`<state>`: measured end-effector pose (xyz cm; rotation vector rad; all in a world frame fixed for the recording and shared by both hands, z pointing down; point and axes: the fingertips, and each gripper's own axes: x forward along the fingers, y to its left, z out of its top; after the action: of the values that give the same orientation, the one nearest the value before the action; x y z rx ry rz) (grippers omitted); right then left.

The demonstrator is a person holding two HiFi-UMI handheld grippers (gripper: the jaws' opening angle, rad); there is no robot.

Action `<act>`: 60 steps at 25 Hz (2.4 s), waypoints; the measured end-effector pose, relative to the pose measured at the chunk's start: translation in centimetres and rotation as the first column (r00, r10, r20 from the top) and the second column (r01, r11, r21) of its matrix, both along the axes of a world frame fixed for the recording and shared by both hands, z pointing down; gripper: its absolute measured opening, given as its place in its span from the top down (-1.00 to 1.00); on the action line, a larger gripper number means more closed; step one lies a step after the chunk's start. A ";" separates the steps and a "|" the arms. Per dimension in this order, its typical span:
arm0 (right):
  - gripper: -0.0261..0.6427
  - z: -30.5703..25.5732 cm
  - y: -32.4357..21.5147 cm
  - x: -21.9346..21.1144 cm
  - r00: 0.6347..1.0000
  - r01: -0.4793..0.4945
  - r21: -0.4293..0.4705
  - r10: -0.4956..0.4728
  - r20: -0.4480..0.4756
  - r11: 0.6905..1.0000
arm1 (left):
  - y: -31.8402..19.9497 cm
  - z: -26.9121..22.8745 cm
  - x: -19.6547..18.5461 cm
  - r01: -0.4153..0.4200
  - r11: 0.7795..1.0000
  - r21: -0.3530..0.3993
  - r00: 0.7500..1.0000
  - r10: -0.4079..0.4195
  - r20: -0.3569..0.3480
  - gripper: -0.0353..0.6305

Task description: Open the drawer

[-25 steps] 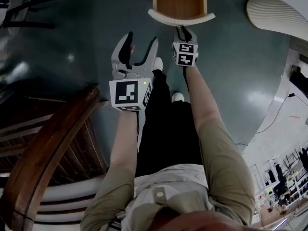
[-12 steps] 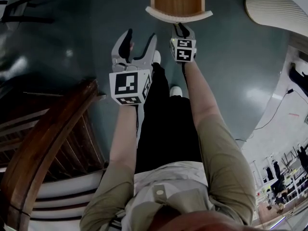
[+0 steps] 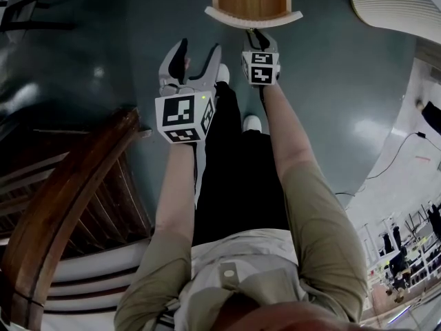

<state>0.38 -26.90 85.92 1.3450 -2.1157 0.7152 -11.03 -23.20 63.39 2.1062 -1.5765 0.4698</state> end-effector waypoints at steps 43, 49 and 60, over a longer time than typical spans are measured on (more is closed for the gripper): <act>0.60 -0.1 5.1 0.4 0.998 0.023 -0.031 -0.025 -0.063 0.999 | 2.8 -5.1 0.8 -0.016 0.985 0.172 1.000 0.020 -0.021 0.03; 0.26 -2.1 4.8 1.6 0.999 -0.047 -0.048 0.046 -0.004 0.998 | 2.1 -6.8 0.5 -0.003 0.987 0.163 1.000 0.005 -0.017 0.03; 0.23 -14.4 6.3 7.3 0.987 -0.058 -0.013 0.055 -0.153 0.998 | 0.5 -17.2 -1.3 -0.003 0.981 0.192 1.000 0.003 0.002 0.03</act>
<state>7.63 -20.63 71.56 1.4091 -1.9542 0.6301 -12.38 -22.65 46.22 2.2502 -1.6794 0.3320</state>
